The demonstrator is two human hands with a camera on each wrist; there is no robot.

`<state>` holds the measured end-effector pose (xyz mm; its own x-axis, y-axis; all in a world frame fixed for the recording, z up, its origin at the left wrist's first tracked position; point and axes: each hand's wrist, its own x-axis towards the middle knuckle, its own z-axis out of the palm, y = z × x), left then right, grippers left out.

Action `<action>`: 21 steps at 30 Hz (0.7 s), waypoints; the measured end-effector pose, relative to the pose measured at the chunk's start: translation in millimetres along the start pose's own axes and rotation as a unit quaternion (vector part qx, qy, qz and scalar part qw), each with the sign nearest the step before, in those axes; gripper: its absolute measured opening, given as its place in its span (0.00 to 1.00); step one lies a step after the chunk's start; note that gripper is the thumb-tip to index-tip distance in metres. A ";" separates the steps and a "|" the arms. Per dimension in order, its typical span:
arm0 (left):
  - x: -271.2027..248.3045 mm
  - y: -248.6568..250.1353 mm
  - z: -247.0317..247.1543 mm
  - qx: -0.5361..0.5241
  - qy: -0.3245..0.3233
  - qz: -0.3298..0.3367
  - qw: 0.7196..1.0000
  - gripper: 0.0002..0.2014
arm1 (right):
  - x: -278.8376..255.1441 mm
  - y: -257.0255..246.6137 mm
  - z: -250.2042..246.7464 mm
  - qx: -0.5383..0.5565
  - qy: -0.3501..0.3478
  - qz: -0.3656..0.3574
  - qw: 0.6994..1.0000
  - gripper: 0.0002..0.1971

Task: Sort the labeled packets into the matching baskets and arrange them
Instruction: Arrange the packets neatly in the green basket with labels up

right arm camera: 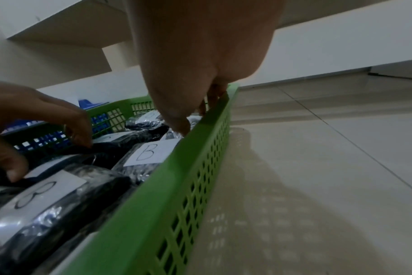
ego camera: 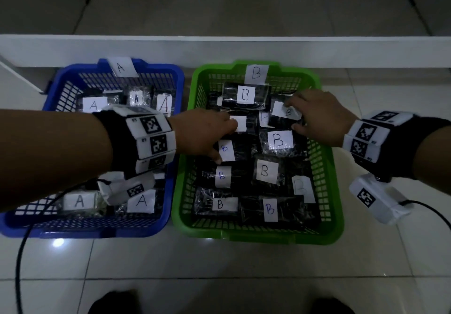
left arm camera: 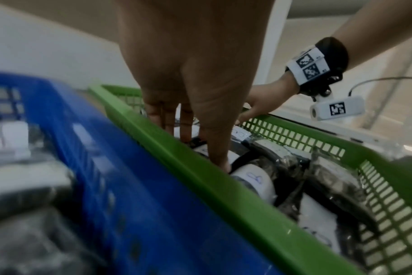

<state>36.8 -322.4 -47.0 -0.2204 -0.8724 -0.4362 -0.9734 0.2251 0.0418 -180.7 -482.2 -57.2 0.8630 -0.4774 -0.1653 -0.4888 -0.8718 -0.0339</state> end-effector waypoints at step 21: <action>-0.4 7.8 12.6 -0.099 0.059 -0.021 0.993 0.28 | 2.9 -1.4 5.8 -0.036 -0.061 -0.003 0.997 0.23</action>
<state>30.0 -314.8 -57.7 -0.1733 -0.9269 -0.3330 -0.9724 0.1074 0.2072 -178.3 -481.8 -63.4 0.8417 -0.4591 -0.2844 -0.4696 -0.8822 0.0343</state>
